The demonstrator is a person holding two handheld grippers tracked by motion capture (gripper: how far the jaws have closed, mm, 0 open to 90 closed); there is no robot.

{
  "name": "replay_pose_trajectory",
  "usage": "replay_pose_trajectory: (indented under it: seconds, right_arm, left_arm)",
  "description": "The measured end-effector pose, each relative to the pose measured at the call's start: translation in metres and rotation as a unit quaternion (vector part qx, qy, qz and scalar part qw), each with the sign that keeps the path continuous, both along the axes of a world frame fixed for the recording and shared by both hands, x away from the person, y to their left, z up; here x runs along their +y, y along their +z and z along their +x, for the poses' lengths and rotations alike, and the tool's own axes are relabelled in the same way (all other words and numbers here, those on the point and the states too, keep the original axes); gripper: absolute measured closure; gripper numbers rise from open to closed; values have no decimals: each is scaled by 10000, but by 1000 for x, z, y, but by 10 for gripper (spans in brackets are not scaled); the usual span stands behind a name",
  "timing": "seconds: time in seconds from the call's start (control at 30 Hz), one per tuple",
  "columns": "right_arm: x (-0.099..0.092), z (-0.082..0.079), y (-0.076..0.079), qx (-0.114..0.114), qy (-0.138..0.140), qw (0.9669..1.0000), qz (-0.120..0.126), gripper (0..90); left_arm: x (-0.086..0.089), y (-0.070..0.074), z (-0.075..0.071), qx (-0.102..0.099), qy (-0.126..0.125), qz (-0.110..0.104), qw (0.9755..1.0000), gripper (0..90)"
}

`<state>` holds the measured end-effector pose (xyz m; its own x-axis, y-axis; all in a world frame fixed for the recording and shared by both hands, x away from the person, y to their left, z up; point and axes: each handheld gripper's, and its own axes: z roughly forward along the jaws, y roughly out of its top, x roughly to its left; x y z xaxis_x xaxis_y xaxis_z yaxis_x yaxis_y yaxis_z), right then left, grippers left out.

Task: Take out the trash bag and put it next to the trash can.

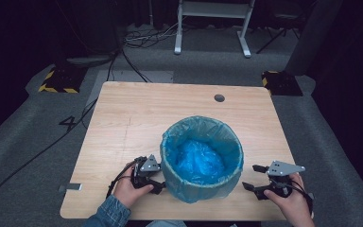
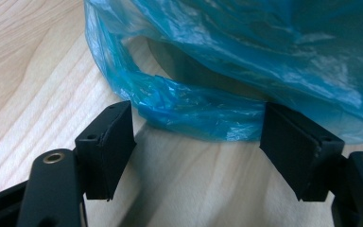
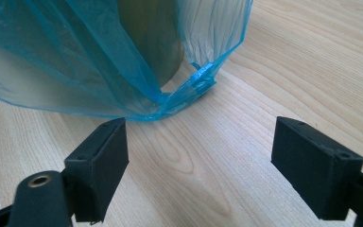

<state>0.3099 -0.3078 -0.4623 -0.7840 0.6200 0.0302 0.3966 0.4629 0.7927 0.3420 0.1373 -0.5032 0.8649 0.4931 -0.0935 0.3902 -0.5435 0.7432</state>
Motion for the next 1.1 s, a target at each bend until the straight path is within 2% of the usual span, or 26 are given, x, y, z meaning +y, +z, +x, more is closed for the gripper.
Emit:
replay_pose_trajectory:
  seconds: [0.03,0.07,0.13,0.2,0.23,0.27,0.33,0.37,0.5,0.67,0.73,0.77,0.8,0.83,0.87,0.9,0.93,1.0,1.07,1.1]
  right_arm:
    - [0,0,0,-5,-7,10000,7,200]
    - [0,0,0,-5,-9,10000,11,203]
    - [0,1,0,1,12,10000,23,208]
    - [1,2,-1,-1,55,10000,31,211]
    - [2,3,-2,9,61,10000,39,211]
    - [3,5,-4,21,85,10000,44,213]
    - [4,5,-4,21,109,9999,46,213]
    - [7,6,-5,13,165,9998,52,213]
    - [10,6,-3,-3,256,9997,55,212]
    - [16,5,2,-70,430,9990,129,206]
    - [21,7,3,-102,521,9985,138,203]
    - [21,7,3,-102,521,9985,138,203]
    - [22,7,3,-100,550,9983,159,204]
    - [26,8,6,-140,623,9977,210,228]
    - [27,7,8,-156,666,9974,243,255]
    - [27,7,8,-156,666,9974,243,255]
    - [28,7,11,-180,701,9970,289,284]
    - [29,7,21,-289,771,9957,427,377]
    - [29,8,24,-313,772,9953,488,400]
    - [29,9,31,-389,806,9941,609,479]
  left_arm:
    - [1,0,2,3,-42,-47,10000,351]
    - [2,0,3,53,-74,-114,9999,474]
    - [3,0,4,72,-128,-136,9998,586]
    - [3,1,2,-43,-185,-24,9998,754]
    - [3,2,1,-17,-192,5,9998,803]
    - [4,4,0,-22,-202,-5,9998,891]
    - [6,8,-3,-50,-185,-126,9997,900]
    - [9,13,-6,-33,-218,-196,9996,900]
    - [12,17,-11,-47,-251,-231,9994,900]
    - [17,28,-20,-186,-222,-382,9988,900]
    - [20,34,-23,-240,-220,-522,9981,900]
    - [20,34,-23,-240,-220,-522,9981,859]
    - [21,36,-24,-264,-183,-587,9978,859]
    - [22,38,-24,-338,-129,-609,9975,652]
    - [22,42,-26,-401,-31,-607,9973,583]
    - [22,42,-26,-401,-31,-607,9973,532]
    - [22,43,-27,-412,-19,-625,9972,532]
    - [23,47,-30,-415,-34,-687,9968,419]
    - [23,50,-31,-476,-66,-714,9963,399]
    - [22,53,-33,-504,-103,-717,9961,370]
